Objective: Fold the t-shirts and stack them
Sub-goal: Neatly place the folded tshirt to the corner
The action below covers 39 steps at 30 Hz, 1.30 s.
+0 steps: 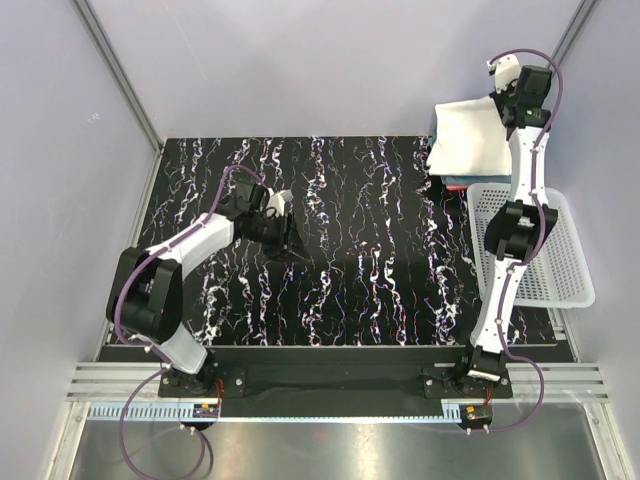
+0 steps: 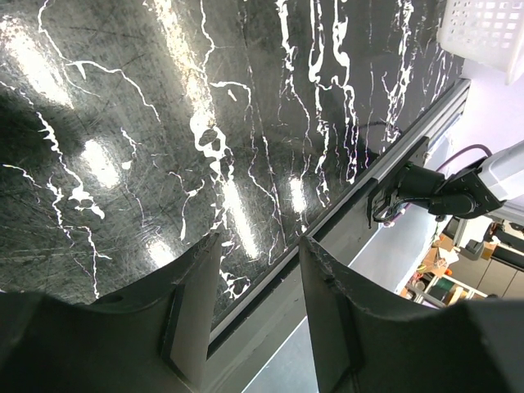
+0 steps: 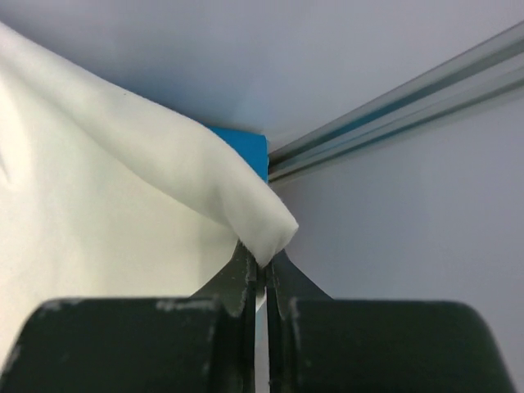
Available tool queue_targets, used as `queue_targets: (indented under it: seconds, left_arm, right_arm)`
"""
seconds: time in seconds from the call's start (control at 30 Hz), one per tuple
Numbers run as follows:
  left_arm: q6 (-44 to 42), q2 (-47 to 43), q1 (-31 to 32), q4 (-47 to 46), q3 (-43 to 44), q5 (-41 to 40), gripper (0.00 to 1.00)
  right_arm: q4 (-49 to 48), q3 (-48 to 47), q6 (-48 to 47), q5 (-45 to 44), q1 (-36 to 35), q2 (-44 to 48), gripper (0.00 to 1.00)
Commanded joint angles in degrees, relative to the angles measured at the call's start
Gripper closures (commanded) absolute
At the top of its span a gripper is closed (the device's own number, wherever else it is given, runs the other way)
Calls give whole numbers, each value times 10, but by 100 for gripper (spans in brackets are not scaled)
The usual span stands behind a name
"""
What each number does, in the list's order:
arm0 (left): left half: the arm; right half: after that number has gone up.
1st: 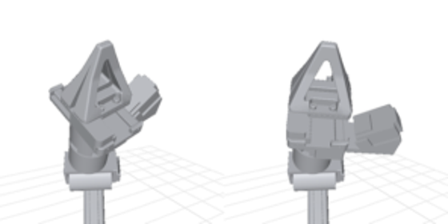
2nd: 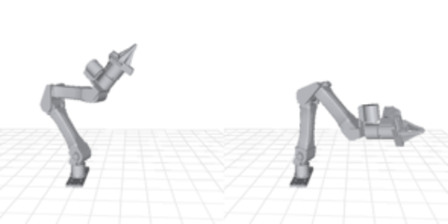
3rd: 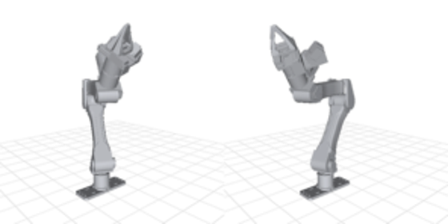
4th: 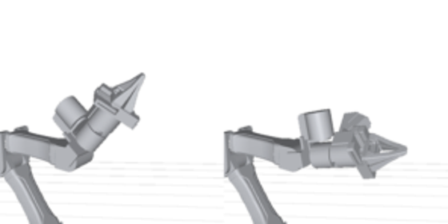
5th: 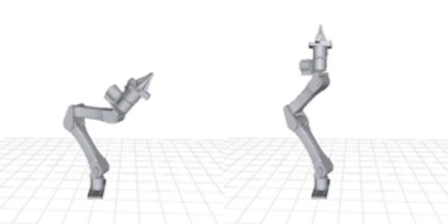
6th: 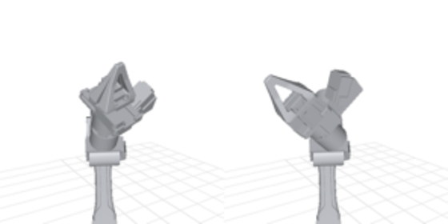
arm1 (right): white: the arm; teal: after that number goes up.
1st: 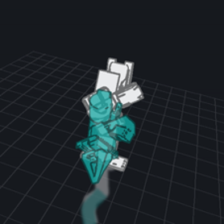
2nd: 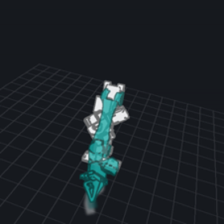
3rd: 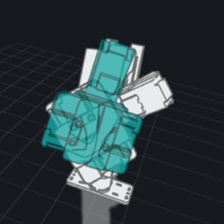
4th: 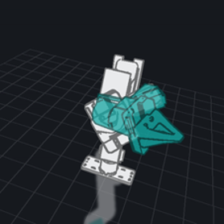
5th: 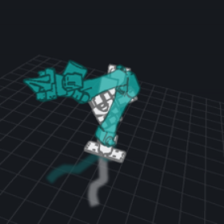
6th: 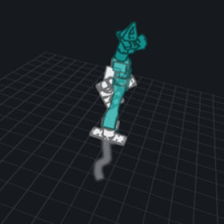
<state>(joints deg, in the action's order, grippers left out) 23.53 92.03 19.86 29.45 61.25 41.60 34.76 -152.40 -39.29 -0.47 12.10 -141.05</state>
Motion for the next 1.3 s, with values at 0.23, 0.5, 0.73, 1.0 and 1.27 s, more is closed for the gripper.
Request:
queue_targets:
  seconds: [0.23,0.5,0.73,1.0,1.27]
  left_arm:
    - [-12,16,1,-9,11,2,52]
    - [-18,27,0,-1,18,-3,52]
    - [-16,25,-2,-4,18,0,52]
    - [-16,17,-2,-3,17,-1,52]
    - [-9,14,-2,-9,13,5,52]
  right_arm:
    - [-195,-18,-19,93,26,-27,100]
    - [-212,-48,-4,143,28,-54,100]
    - [-223,88,-11,131,28,39,100]
    - [-169,96,-9,151,27,97,100]
    - [-145,163,-25,163,21,176,100]
